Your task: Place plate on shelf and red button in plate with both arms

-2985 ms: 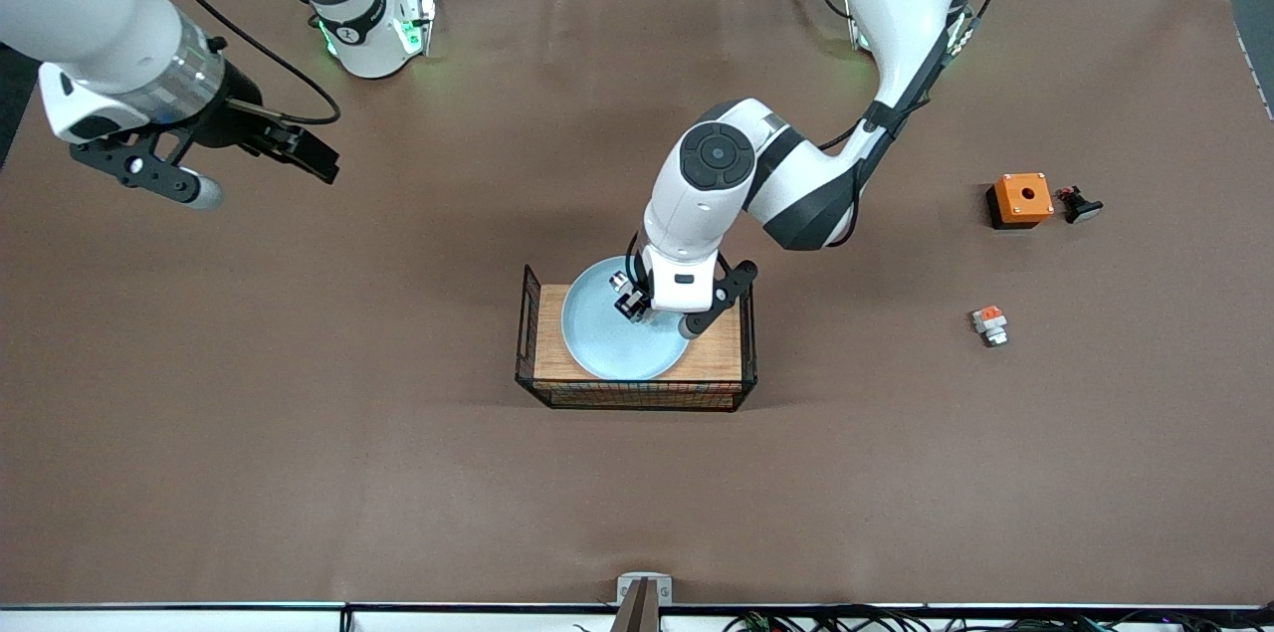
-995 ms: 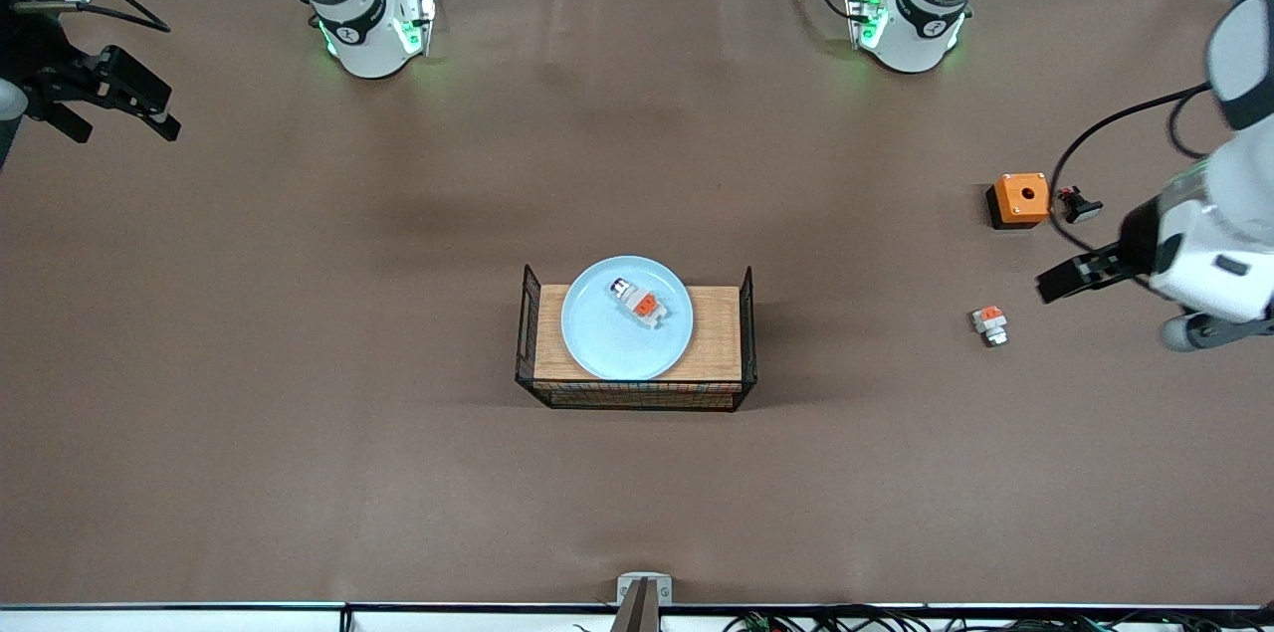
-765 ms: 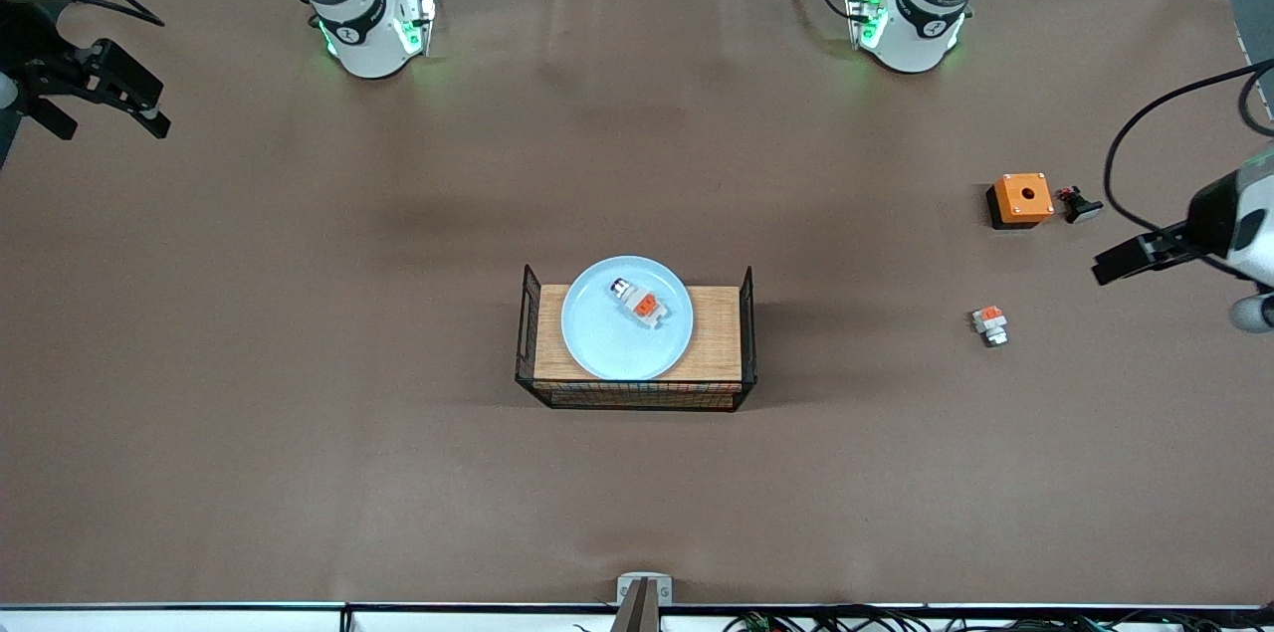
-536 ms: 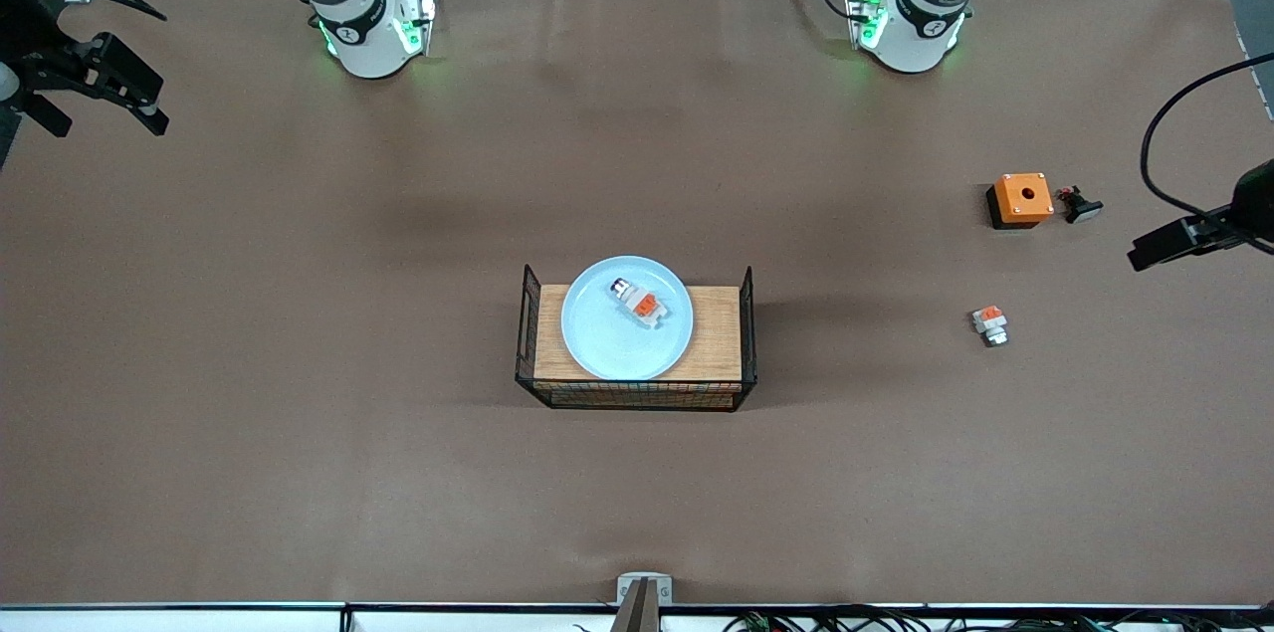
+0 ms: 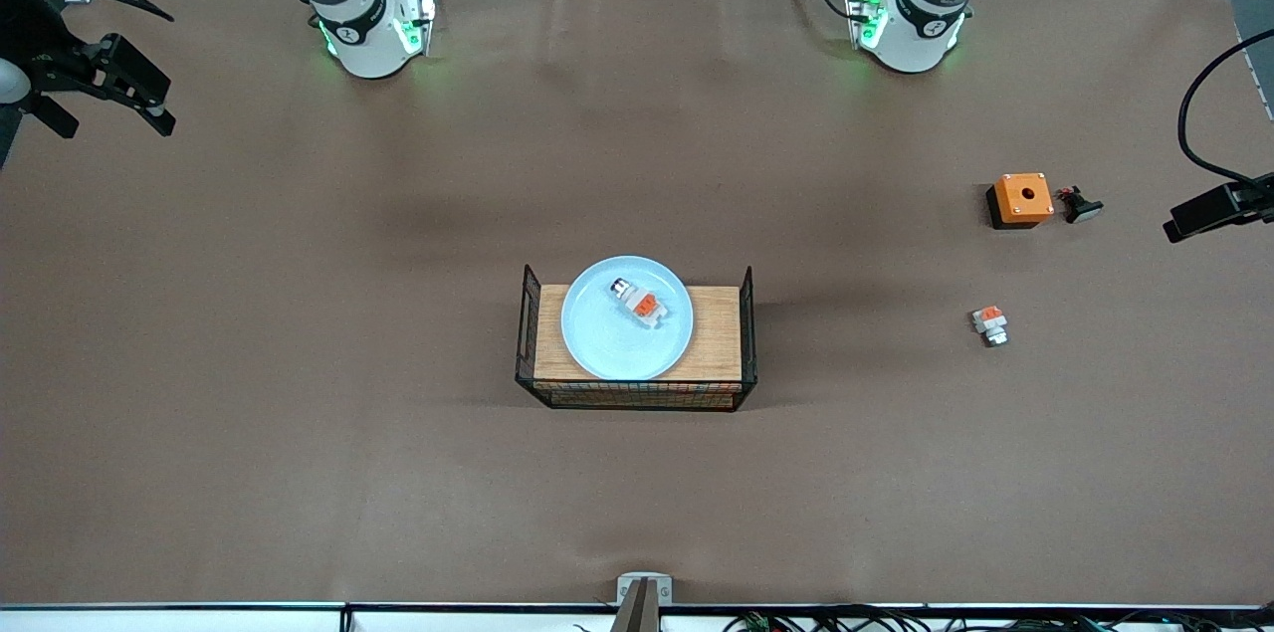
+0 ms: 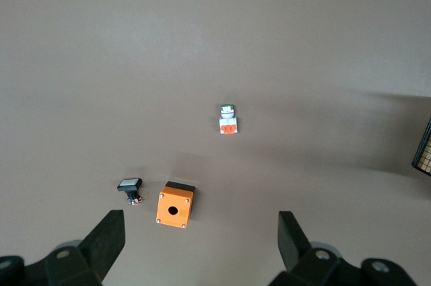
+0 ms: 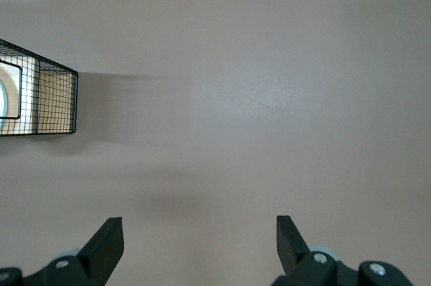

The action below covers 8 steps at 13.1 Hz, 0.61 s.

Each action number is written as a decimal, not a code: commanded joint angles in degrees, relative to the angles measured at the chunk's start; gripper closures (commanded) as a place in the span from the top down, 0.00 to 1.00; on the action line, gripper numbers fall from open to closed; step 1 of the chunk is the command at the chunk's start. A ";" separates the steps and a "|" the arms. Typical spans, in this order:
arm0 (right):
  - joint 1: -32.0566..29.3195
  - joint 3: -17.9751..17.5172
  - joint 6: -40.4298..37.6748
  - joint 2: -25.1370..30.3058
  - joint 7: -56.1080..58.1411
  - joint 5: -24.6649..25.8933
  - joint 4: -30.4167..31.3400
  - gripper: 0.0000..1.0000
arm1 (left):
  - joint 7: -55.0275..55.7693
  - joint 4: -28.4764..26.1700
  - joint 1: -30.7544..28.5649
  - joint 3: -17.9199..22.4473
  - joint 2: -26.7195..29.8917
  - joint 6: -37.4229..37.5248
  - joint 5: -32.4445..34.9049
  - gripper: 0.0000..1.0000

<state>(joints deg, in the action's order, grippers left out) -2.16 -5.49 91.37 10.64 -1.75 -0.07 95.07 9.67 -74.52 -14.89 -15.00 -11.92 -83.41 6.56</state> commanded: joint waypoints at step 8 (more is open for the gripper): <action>-0.56 0.31 -0.41 -0.53 -0.18 1.21 -1.72 1.00 | -1.67 -2.64 -0.23 -1.61 4.80 4.04 -1.89 1.00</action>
<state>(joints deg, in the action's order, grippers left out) -2.27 -5.22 91.40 10.53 -1.78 -0.02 94.96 9.41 -74.61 -14.82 -16.19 -10.03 -79.95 6.18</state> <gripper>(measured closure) 0.000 0.000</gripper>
